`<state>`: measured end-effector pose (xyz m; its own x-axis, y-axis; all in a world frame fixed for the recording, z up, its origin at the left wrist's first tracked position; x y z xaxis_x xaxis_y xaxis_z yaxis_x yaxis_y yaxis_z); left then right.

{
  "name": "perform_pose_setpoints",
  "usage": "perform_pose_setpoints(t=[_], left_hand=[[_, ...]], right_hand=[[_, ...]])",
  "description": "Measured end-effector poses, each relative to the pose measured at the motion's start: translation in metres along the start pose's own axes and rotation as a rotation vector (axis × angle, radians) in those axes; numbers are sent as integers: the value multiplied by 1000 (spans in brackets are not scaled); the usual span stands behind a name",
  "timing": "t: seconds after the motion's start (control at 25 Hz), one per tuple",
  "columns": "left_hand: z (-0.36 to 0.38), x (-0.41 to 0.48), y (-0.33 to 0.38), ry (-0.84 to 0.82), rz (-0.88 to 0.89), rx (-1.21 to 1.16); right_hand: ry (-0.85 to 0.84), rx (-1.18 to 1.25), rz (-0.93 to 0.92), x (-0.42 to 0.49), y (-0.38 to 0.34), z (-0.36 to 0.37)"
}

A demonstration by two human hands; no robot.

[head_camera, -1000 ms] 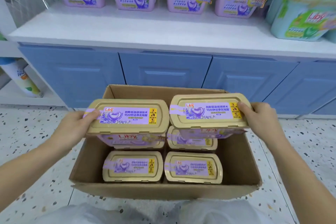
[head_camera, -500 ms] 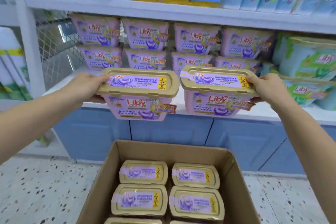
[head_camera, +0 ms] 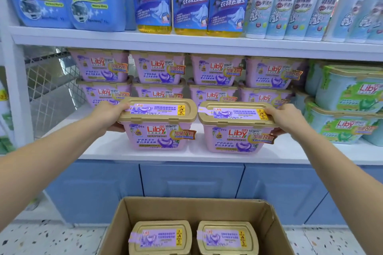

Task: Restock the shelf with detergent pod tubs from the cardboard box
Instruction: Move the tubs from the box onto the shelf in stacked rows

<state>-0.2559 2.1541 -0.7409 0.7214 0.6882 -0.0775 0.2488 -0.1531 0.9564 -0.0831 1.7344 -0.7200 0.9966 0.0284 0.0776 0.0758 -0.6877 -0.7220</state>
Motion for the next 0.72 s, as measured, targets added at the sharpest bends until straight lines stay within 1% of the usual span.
perform_pose_setpoints(t=[0.12, 0.32, 0.52, 0.6, 0.72], left_hand=[[7, 14, -7, -7, -10, 6], [11, 29, -4, 0, -27, 14], [12, 39, -5, -33, -54, 34], [12, 38, -6, -46, -77, 24], [13, 33, -11, -59, -91, -30]], right_hand=[[-9, 8, 25, 9, 4, 11], [23, 33, 76, 22, 6, 22], [62, -11, 95, 30, 1, 25], [41, -16, 115, 32, 2, 29], [-47, 105, 142, 31, 7, 35]])
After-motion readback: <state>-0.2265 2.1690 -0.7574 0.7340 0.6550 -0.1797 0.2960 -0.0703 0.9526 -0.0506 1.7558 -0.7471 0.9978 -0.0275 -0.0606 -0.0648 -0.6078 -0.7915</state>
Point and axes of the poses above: each hand's wrist, its own x-axis towards the middle knuckle, its own z-axis out of the palm, y = z × x, the point moved 8 cm from there along x, towards the middle knuckle, and after that the axes turned 3 degrees about -x, right-handed, at the moved point
